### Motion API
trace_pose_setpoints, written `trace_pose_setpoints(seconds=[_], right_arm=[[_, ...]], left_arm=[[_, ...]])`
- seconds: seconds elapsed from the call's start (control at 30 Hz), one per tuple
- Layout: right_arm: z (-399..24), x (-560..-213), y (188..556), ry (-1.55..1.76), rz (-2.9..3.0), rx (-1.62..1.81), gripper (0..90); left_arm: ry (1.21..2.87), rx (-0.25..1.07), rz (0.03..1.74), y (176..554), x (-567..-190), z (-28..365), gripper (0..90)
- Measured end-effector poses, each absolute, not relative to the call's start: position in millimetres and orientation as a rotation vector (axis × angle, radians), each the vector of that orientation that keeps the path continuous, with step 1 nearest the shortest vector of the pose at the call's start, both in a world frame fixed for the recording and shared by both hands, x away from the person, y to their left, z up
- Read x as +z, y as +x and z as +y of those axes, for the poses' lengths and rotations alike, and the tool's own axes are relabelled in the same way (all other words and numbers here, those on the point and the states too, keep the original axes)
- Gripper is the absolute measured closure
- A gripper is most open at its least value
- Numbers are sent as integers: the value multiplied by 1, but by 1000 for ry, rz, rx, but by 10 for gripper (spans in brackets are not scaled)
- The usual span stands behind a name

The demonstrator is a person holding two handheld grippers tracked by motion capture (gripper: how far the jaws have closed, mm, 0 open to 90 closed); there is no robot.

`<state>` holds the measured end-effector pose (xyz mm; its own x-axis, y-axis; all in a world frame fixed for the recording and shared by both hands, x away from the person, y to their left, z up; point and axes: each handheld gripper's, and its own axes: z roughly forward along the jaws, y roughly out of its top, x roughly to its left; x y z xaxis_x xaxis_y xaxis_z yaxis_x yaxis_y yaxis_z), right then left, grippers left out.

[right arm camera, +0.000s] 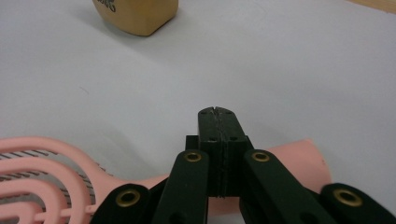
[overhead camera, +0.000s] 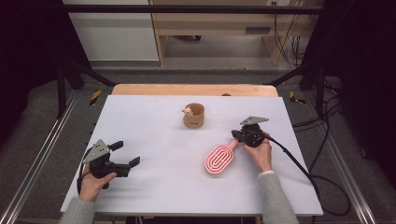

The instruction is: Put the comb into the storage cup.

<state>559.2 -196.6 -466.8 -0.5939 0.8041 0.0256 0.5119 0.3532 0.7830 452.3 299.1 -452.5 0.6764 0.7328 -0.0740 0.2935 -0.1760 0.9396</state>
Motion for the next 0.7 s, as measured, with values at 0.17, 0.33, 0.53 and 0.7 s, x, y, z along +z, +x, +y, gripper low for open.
trace_pose_setpoints(seconds=[0.17, 0.33, 0.53, 0.7], right_arm=[[-197, -467, 558, 1154, 2268, 1081, 900], [-198, -466, 556, 1159, 2272, 1057, 898], [-204, -465, 552, 1172, 2266, 1047, 897], [-209, -463, 548, 1177, 2269, 1044, 896]], left_arm=[[1757, 484, 823, 452, -452, 299, 13], [1756, 484, 824, 452, -452, 299, 13], [1755, 486, 825, 452, -452, 299, 13], [1755, 488, 827, 452, -452, 299, 13]])
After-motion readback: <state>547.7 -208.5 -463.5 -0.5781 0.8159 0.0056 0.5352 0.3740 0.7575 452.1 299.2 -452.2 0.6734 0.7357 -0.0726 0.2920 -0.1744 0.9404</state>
